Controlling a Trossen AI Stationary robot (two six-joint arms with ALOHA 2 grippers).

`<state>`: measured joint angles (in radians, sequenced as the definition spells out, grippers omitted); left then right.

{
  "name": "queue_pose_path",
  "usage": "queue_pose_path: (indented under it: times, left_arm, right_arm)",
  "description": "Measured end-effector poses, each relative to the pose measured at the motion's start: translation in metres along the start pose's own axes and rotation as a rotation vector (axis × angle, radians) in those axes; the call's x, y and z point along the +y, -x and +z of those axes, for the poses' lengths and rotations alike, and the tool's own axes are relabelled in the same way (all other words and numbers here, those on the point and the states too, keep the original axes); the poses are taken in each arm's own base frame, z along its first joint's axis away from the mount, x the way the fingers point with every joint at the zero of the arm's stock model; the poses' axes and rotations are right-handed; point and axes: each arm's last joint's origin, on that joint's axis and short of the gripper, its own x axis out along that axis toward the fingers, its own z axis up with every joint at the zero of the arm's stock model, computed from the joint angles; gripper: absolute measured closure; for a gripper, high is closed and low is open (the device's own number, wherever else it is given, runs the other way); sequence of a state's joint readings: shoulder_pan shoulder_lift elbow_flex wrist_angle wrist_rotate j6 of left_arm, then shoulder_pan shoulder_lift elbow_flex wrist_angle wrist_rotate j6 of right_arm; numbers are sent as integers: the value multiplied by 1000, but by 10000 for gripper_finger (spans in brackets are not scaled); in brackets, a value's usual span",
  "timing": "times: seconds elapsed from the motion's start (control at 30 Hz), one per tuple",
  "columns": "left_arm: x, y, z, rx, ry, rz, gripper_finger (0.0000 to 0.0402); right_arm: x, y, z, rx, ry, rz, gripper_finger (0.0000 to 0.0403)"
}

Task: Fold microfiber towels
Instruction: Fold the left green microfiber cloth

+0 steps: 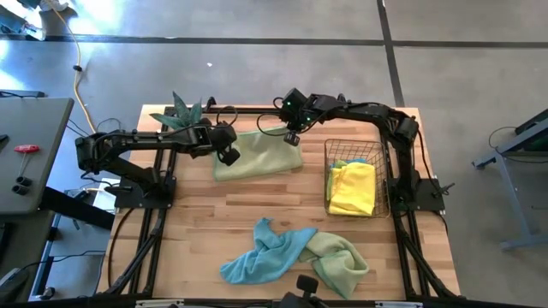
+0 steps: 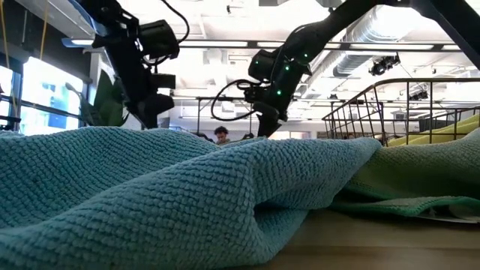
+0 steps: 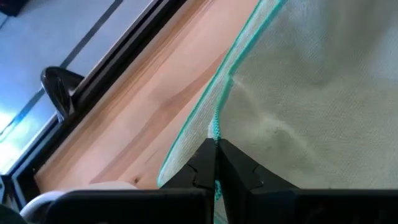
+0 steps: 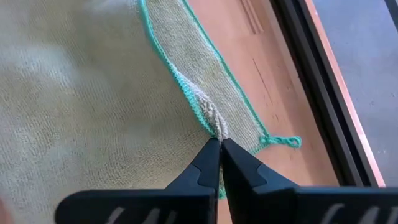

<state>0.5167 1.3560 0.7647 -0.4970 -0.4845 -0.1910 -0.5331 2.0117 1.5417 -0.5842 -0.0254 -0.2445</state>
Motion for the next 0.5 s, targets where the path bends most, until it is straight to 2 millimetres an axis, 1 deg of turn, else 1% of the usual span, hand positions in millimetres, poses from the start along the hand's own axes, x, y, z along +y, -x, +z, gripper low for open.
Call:
queue_pose_path:
  times: [0.23, 0.33, 0.5]
  left_arm:
    - [-2, -6, -2, 21, -35, 46, 399]
    - [-5, -13, -3, 48, -49, 53, 399]
    - [-11, -24, -8, 102, -60, 74, 399]
  right_arm:
    - [-3, -3, 0, 2, -4, -27, 402]
    - [-3, -8, -2, 20, -4, -56, 402]
    - [-2, -18, -6, 53, -11, -42, 402]
